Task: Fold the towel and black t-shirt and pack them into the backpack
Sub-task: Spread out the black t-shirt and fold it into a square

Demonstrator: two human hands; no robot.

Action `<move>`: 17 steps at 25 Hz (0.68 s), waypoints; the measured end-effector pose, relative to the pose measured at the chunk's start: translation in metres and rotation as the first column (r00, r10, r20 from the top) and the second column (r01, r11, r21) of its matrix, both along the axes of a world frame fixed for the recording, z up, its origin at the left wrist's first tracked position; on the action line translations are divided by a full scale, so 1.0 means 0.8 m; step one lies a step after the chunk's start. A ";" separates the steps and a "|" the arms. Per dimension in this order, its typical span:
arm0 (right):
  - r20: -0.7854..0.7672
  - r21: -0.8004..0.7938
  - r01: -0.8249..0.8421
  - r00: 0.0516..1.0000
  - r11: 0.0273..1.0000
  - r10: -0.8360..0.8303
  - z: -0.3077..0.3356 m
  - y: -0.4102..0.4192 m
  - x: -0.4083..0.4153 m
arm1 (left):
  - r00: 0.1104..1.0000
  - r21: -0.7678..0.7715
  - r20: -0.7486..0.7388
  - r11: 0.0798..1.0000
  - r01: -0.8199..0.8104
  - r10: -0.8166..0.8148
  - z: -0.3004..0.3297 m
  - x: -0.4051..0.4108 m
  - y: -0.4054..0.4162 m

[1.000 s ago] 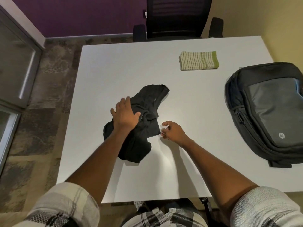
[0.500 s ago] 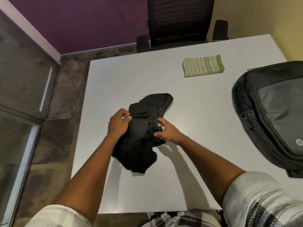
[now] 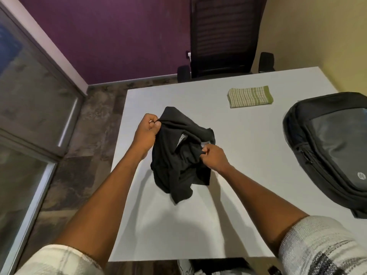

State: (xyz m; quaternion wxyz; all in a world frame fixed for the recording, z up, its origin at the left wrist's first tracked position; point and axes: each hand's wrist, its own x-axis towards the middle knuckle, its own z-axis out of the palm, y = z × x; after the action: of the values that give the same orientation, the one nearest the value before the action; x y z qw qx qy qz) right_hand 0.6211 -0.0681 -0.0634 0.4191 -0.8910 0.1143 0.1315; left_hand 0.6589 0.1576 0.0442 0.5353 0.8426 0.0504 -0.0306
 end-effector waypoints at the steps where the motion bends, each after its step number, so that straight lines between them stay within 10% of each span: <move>1: 0.061 0.016 0.046 0.997 0.999 -0.047 0.016 -0.001 0.000 | 1.000 -0.024 0.017 1.000 0.013 -0.013 0.013 0.003 0.001; 6: 0.336 0.161 -0.017 0.941 0.987 -0.039 0.096 0.013 0.015 | 0.988 -0.115 0.095 0.984 0.134 -0.123 0.075 0.017 -0.007; 17: 0.589 -0.222 0.059 0.804 0.973 0.085 0.206 0.025 0.047 | 0.987 0.108 0.158 0.994 0.021 -0.038 0.127 0.021 0.012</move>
State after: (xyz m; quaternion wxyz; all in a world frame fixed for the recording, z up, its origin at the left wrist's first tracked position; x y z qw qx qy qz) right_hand 0.6588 -0.0479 0.1017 0.3273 -0.9302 -0.0144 -0.1654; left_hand 0.6756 0.1672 0.1458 0.4917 0.8702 -0.0039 0.0319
